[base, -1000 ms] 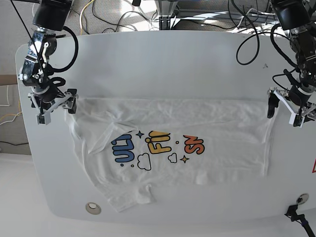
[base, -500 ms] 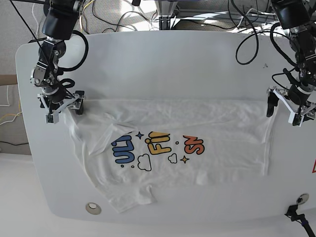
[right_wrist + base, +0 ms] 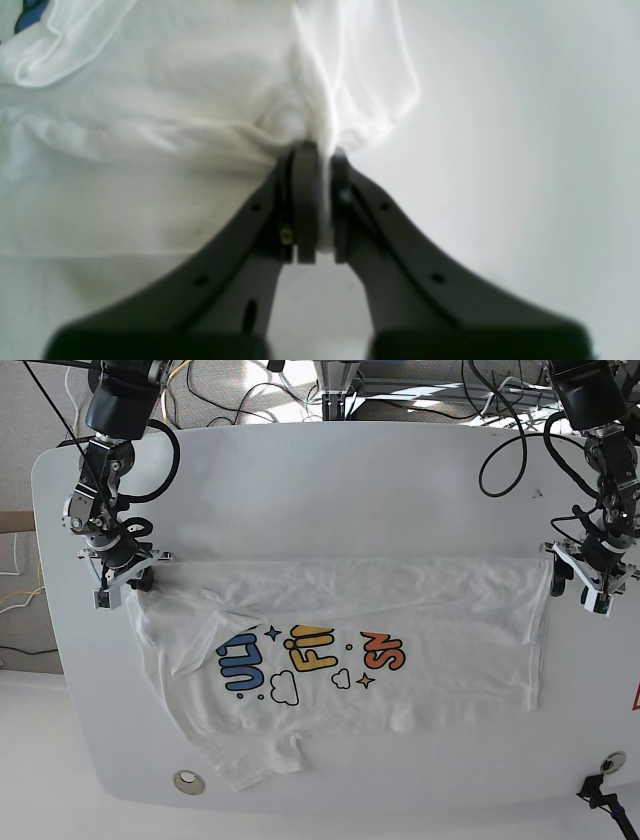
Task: Fold the T-shirt properly
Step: 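Drag the shirt back toward the robot with both grippers, then release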
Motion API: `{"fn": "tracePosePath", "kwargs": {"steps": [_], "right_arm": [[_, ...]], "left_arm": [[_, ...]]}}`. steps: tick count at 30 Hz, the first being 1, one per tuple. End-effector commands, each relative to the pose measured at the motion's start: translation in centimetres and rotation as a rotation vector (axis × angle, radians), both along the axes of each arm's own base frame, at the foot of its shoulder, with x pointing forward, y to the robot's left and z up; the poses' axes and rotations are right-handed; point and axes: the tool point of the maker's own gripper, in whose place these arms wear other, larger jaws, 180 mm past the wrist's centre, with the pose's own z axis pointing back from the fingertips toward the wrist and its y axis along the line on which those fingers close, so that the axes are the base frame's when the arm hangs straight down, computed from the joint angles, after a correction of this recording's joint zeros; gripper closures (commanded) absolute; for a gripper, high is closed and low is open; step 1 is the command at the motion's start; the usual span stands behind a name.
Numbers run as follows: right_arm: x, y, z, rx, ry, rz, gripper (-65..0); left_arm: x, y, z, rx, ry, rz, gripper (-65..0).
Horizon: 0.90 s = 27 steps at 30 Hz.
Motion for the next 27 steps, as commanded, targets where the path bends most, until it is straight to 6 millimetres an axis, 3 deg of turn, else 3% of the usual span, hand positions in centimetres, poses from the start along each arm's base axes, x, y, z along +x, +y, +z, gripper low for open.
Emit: {"fn": "tracePosePath", "kwargs": {"steps": [1, 3, 7, 9, 12, 14, 18, 21, 24, 27], "right_arm": [[0.2, -0.5, 0.5, -0.023, 0.001, 0.010, 0.0], [0.2, -0.5, 0.5, -0.022, 0.001, 0.012, 0.0], [0.2, 0.0, 0.5, -0.017, -0.001, 0.036, 0.0], [0.2, 0.5, 0.3, -0.005, -0.002, 0.038, 0.0], [0.2, 0.7, 0.3, -0.002, -0.002, 0.039, 0.0], [0.2, 0.8, 0.3, -0.001, -0.003, 0.045, 0.0], [0.2, 0.9, 0.3, 0.001, -0.004, 0.045, 0.0], [0.2, 0.9, 0.3, 0.001, -0.004, 0.045, 0.0], [0.2, 0.9, 0.3, 0.001, -0.004, 0.045, 0.0], [0.2, 0.9, 0.3, 0.001, -0.004, 0.045, 0.0]], "left_arm": [[1.0, 0.9, 1.4, 0.003, -0.045, 0.008, -21.2], [1.1, 0.9, 0.5, -0.019, -0.026, 0.018, -15.6], [1.6, -1.2, -1.0, -0.049, 0.004, -0.022, -16.6], [1.6, -2.3, -1.5, -0.050, 0.023, -0.053, -23.0], [1.6, -2.5, -1.6, -0.051, 0.027, -0.062, -37.5], [1.6, -2.6, -1.7, -0.051, 0.028, -0.065, -43.2], [1.5, -2.6, -1.9, -0.048, 0.037, -0.066, -42.0], [0.7, -3.2, -3.8, -0.058, 0.100, -0.077, -40.0], [0.4, -3.0, -4.4, -0.065, 0.119, -0.070, -37.9], [-0.1, -3.0, -4.8, -0.066, 0.134, -0.067, -32.6]]}}
